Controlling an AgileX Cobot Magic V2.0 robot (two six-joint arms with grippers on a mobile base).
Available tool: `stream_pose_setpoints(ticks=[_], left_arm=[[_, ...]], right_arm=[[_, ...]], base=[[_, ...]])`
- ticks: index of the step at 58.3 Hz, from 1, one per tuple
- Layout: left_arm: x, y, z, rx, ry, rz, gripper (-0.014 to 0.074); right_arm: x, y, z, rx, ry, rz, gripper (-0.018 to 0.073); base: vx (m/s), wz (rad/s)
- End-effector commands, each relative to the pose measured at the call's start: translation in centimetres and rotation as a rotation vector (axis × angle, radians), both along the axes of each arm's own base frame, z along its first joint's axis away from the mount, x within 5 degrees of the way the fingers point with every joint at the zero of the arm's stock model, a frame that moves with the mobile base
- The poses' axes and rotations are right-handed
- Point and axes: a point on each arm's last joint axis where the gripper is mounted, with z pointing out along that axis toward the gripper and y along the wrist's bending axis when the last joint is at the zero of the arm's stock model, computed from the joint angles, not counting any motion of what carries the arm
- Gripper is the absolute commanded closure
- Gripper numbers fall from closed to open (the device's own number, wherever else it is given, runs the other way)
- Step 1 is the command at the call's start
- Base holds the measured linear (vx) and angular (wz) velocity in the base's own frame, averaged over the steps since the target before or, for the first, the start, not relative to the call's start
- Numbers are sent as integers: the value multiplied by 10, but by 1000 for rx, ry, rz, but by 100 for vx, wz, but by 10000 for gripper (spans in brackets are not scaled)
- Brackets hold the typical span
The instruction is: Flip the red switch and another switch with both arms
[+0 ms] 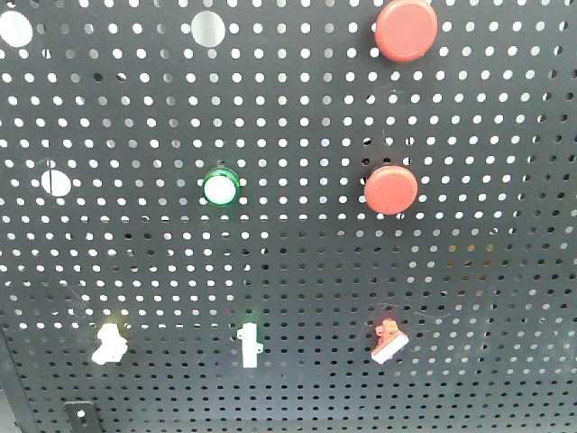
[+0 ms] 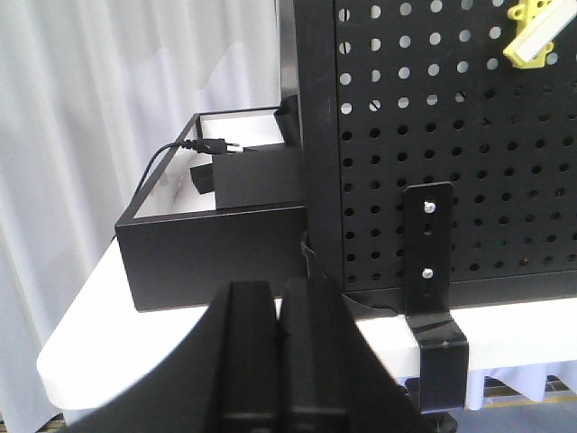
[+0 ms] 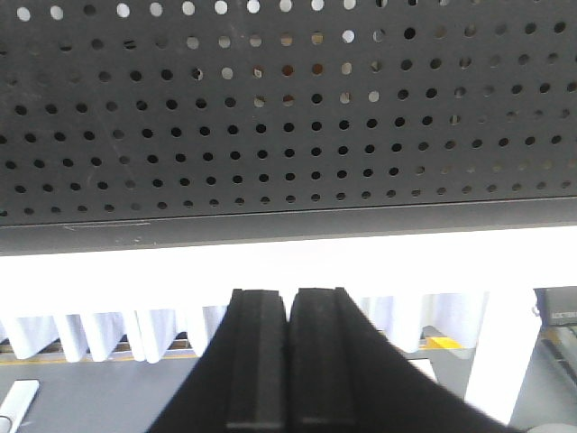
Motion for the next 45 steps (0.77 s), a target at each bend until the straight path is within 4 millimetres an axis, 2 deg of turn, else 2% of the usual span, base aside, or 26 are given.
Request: stream_pose_setpoints(ticks=[1, 45], left_arm=[[-1, 0, 2, -21, -84, -6, 594], [-1, 0, 2, -21, -84, -6, 594]], right_arm=[[0, 0, 6, -28, -83, 1, 566], [0, 0, 6, -28, -83, 1, 566]], base=[[0, 0], [0, 0]])
